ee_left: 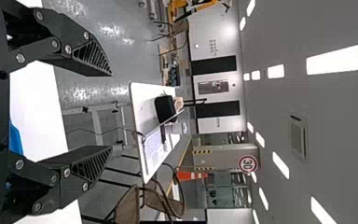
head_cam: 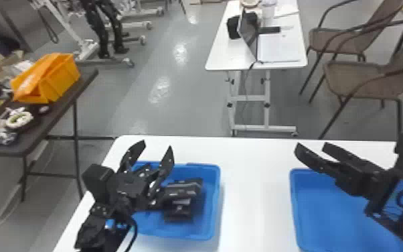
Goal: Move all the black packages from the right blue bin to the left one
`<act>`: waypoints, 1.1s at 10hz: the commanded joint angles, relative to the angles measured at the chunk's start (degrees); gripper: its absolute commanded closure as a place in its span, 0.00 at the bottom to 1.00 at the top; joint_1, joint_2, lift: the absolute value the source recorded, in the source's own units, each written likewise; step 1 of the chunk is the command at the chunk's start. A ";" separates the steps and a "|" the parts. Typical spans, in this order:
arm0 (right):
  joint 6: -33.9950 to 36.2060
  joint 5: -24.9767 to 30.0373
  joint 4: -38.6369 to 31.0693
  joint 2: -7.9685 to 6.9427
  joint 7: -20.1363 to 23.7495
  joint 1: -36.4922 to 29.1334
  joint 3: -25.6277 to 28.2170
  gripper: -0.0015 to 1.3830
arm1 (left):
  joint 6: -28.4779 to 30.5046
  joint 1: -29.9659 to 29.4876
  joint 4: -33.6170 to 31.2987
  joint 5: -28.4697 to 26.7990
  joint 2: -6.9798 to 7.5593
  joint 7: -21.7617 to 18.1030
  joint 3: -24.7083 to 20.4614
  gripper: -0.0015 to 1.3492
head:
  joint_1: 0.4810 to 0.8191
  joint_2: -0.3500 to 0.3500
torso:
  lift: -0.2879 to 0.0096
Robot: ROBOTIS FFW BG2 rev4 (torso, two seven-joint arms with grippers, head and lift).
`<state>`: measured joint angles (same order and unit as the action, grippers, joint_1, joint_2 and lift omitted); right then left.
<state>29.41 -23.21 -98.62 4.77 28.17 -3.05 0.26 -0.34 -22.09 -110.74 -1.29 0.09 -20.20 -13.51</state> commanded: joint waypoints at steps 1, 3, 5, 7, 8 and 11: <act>-3.31 6.25 -5.88 -0.64 -1.19 -4.77 2.99 0.12 | 0.17 -0.85 -0.62 1.56 -0.23 -0.01 0.94 0.09 | 0.63 0.80 | 0.83; -9.90 13.01 -11.25 -3.27 -3.30 -12.07 6.68 0.12 | -0.10 -2.69 -3.87 2.52 -0.23 -0.28 0.94 0.09 | 0.63 0.70 | 0.83; -17.28 15.39 -13.62 -4.82 -3.83 -20.77 8.53 0.12 | -1.42 -8.23 -7.21 3.23 -0.23 -0.28 1.20 0.09 | 0.63 0.63 | 0.83; -23.70 18.29 -17.13 -4.82 -10.24 -30.96 8.35 0.12 | -1.15 -12.80 -7.74 4.10 -0.23 1.74 -0.20 0.10 | 0.63 0.59 | 0.83; -25.28 19.96 -17.84 -4.82 -11.03 -33.95 8.44 0.12 | -2.12 -15.96 -7.83 6.13 -0.23 6.75 0.24 0.10 | 0.63 0.58 | 0.83; -26.16 24.26 -19.60 -4.82 -11.56 -38.08 8.53 0.12 | -6.78 -22.82 -11.52 2.96 -0.23 17.30 3.14 0.15 | 0.63 0.65 | 0.83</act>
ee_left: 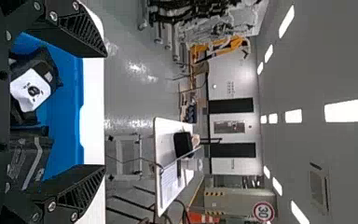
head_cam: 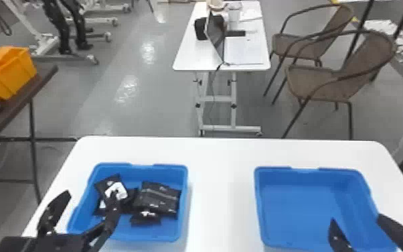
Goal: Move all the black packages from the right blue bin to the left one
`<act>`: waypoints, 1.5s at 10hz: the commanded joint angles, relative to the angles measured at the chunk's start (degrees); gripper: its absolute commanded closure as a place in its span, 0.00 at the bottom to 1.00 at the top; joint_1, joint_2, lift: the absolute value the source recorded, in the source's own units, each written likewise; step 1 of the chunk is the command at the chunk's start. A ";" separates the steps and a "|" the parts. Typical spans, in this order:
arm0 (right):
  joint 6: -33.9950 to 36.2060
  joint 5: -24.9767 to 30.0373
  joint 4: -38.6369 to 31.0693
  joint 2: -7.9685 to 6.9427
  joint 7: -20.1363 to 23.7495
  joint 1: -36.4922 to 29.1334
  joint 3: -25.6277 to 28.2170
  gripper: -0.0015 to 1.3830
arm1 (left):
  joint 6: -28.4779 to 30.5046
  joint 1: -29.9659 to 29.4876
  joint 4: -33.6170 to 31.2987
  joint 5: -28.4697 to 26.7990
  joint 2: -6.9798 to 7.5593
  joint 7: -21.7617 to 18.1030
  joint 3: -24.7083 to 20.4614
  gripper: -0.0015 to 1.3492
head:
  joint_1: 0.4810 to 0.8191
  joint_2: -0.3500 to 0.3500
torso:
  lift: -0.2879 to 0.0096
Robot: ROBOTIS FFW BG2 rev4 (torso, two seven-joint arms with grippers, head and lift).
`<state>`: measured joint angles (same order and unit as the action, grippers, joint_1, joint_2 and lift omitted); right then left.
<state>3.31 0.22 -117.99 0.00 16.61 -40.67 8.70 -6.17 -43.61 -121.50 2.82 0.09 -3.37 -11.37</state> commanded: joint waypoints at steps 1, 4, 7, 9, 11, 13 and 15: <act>0.03 1.98 0.04 -0.05 0.00 0.07 -0.53 0.12 | -0.95 -1.83 -0.67 -0.18 -0.24 4.86 3.46 0.15 | 0.63 0.65 | 0.83; 0.29 3.21 0.21 -0.05 -0.26 0.59 -1.14 0.12 | -0.42 -1.48 -0.32 5.97 5.45 14.35 9.97 0.15 | 0.63 0.64 | 0.83; 0.82 3.21 0.04 -0.05 -0.17 0.59 -1.14 0.12 | -0.42 -1.48 -0.32 7.99 9.14 17.87 11.72 0.15 | 0.63 0.61 | 0.83; 0.91 3.03 0.13 -0.05 -0.17 0.68 -1.14 0.12 | -0.42 -1.21 -0.06 7.91 8.44 16.99 11.28 0.15 | 0.63 0.60 | 0.83; 0.91 3.03 0.21 -0.05 0.09 0.94 -1.14 0.12 | -0.51 -0.86 0.21 8.35 8.97 16.73 11.28 0.15 | 0.63 0.61 | 0.83; 0.91 3.12 0.30 -0.05 0.27 1.03 -1.14 0.12 | -0.60 -0.60 0.38 8.61 8.97 16.55 11.28 0.15 | 0.63 0.61 | 0.83; 0.91 3.12 0.30 -0.05 0.53 1.21 -1.14 0.12 | -0.68 -0.25 0.65 8.70 9.05 16.20 11.20 0.15 | 0.63 0.61 | 0.83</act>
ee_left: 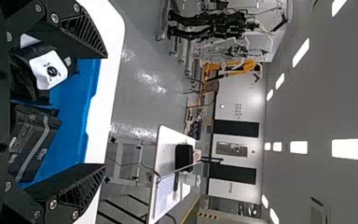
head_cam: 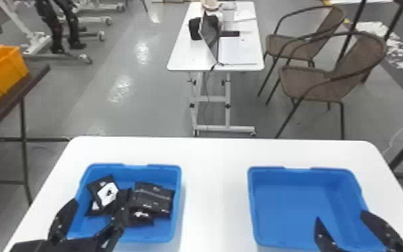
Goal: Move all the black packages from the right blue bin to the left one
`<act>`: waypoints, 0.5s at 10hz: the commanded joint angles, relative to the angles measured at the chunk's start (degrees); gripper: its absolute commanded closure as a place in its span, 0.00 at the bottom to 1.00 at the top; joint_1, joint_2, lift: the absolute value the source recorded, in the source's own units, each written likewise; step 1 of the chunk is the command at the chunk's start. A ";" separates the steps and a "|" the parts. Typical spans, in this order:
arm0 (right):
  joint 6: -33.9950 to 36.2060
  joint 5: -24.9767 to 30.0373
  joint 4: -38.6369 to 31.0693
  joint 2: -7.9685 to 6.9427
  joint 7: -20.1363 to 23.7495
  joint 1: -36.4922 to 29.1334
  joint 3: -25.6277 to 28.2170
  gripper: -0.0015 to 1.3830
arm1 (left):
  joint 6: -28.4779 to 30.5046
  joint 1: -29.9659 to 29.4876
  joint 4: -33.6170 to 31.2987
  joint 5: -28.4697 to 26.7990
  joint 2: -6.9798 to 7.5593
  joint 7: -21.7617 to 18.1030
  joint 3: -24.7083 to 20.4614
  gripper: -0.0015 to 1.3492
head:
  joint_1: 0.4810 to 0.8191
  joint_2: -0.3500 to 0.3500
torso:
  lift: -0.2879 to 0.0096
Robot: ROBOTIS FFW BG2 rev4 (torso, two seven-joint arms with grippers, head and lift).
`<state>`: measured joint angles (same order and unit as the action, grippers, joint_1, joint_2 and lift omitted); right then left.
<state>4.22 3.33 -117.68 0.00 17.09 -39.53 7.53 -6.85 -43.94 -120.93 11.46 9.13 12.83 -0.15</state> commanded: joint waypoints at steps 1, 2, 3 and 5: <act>0.00 0.01 0.08 -0.05 0.14 0.15 0.03 0.12 | -0.27 0.25 0.26 0.14 0.18 -0.09 -0.03 0.15 | 0.63 0.61 | 0.83; 0.00 0.01 0.08 -0.05 0.14 0.15 0.03 0.12 | -0.27 0.34 0.26 0.14 0.18 -0.09 -0.03 0.15 | 0.63 0.61 | 0.83; 0.09 0.01 0.08 -0.05 0.14 0.24 0.03 0.12 | -0.36 0.34 0.26 0.14 0.18 -0.35 -0.12 0.15 | 0.63 0.61 | 0.83; 0.18 0.01 0.08 -0.05 0.14 0.33 0.03 0.12 | -0.36 0.43 0.44 0.14 0.18 -0.53 -0.12 0.15 | 0.63 0.61 | 0.83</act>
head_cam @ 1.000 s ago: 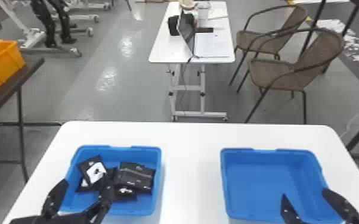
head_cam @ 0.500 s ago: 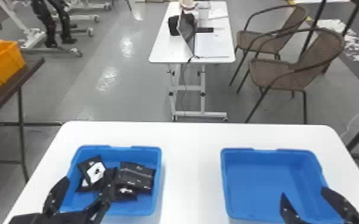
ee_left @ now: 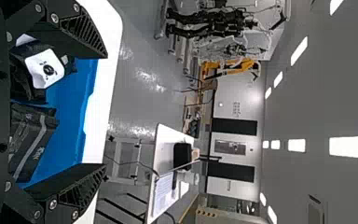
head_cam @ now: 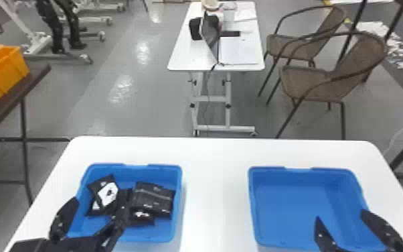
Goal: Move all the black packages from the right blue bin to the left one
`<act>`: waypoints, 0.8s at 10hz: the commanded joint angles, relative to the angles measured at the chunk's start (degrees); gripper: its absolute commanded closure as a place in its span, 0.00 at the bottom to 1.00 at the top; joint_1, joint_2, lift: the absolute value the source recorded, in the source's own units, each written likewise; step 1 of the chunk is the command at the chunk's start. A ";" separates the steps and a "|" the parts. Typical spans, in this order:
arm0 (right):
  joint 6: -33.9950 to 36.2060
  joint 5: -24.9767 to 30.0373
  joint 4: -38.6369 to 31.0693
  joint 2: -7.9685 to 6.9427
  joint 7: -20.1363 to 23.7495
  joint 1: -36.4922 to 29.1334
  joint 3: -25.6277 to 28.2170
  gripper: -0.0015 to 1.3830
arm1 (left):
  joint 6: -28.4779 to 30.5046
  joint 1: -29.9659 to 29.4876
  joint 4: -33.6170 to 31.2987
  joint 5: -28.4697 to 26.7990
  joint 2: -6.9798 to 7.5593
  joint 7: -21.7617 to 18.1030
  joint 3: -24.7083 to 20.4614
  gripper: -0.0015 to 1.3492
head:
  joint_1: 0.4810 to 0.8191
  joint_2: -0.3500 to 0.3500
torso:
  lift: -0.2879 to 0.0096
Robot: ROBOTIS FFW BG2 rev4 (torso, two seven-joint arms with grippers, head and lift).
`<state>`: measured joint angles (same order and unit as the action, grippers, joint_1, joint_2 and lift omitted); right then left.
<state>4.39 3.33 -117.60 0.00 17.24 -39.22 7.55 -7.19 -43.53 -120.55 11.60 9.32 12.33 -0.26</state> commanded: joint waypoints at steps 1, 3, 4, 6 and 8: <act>0.09 -0.08 0.01 -0.05 0.07 0.02 0.01 0.12 | -0.02 0.02 0.05 0.00 0.00 -0.02 0.00 0.15 | 0.63 0.61 | 0.83; 0.09 -0.08 0.01 -0.05 0.07 0.02 0.01 0.12 | -0.02 0.02 0.14 0.09 -0.09 -0.20 -0.09 0.15 | 0.63 0.61 | 0.83; 0.18 -0.08 0.01 -0.05 0.07 0.02 0.01 0.12 | -0.10 0.11 0.14 0.09 0.00 -0.20 -0.09 0.15 | 0.63 0.61 | 0.83; 0.18 -0.08 0.01 -0.05 0.16 0.11 0.01 0.12 | -0.19 0.11 0.32 0.18 -0.09 -0.20 -0.09 0.15 | 0.63 0.61 | 0.83; 0.27 -0.17 0.01 -0.05 0.16 0.11 0.01 0.12 | -0.19 0.20 0.32 0.18 -0.09 -0.29 -0.09 0.15 | 0.63 0.61 | 0.83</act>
<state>4.65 3.21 -117.60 0.00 17.40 -39.11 7.55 -7.38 -43.33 -120.23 11.78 9.23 12.05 -0.35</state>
